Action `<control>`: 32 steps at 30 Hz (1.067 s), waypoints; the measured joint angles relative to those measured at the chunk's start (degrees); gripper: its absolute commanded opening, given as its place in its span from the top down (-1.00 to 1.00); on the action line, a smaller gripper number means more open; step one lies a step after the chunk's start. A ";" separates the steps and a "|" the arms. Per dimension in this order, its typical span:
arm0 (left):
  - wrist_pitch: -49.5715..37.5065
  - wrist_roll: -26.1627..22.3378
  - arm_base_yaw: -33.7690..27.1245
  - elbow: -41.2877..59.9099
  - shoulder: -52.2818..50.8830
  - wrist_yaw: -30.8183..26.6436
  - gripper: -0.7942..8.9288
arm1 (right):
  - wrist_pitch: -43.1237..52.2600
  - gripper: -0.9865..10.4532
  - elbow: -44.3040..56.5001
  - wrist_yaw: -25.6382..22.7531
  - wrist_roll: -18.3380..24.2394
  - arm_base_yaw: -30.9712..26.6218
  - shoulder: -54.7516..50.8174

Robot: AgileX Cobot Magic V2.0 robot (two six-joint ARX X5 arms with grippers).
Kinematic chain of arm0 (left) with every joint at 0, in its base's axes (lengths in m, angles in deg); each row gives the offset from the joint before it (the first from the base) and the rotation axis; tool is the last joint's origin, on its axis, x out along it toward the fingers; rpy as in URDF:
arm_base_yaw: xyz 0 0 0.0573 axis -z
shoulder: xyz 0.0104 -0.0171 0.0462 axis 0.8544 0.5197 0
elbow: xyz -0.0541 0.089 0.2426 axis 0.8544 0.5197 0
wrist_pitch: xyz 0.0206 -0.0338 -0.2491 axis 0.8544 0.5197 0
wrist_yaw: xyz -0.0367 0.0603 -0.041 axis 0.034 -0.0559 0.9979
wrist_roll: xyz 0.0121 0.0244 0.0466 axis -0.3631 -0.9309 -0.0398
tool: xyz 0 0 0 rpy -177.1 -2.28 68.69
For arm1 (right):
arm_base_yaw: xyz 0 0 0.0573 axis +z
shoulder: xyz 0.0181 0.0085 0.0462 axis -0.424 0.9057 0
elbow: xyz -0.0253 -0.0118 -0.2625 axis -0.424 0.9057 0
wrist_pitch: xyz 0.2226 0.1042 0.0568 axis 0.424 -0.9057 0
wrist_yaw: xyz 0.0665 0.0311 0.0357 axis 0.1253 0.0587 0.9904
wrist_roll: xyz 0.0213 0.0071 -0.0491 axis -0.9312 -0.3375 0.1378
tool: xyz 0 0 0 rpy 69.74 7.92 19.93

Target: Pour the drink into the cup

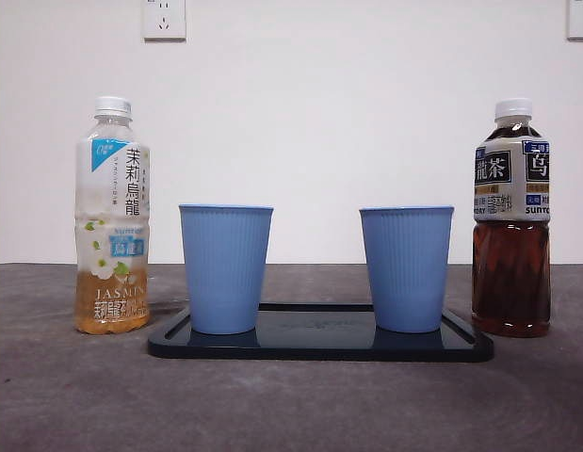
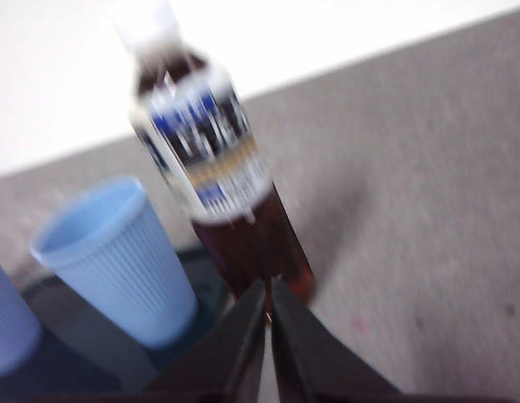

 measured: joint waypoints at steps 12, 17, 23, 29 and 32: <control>11.65 0.39 0.00 -21.94 7.87 2.75 0.82 | -5.40 0.81 -15.85 0.09 -1.01 0.00 5.81; 19.56 -4.52 0.00 -29.55 14.86 7.98 0.82 | -13.94 0.81 -25.55 2.49 0.04 0.00 11.21; 29.66 -12.15 0.00 -37.16 22.21 14.67 0.82 | -29.22 0.81 -36.54 5.99 5.84 0.00 18.14; 37.81 -18.08 0.50 -42.05 25.44 19.15 0.82 | -42.64 0.81 -43.95 6.49 12.94 0.00 22.16; 40.96 -19.71 1.14 -42.93 25.62 19.96 0.82 | -47.82 0.81 -45.53 6.51 15.87 0.00 22.91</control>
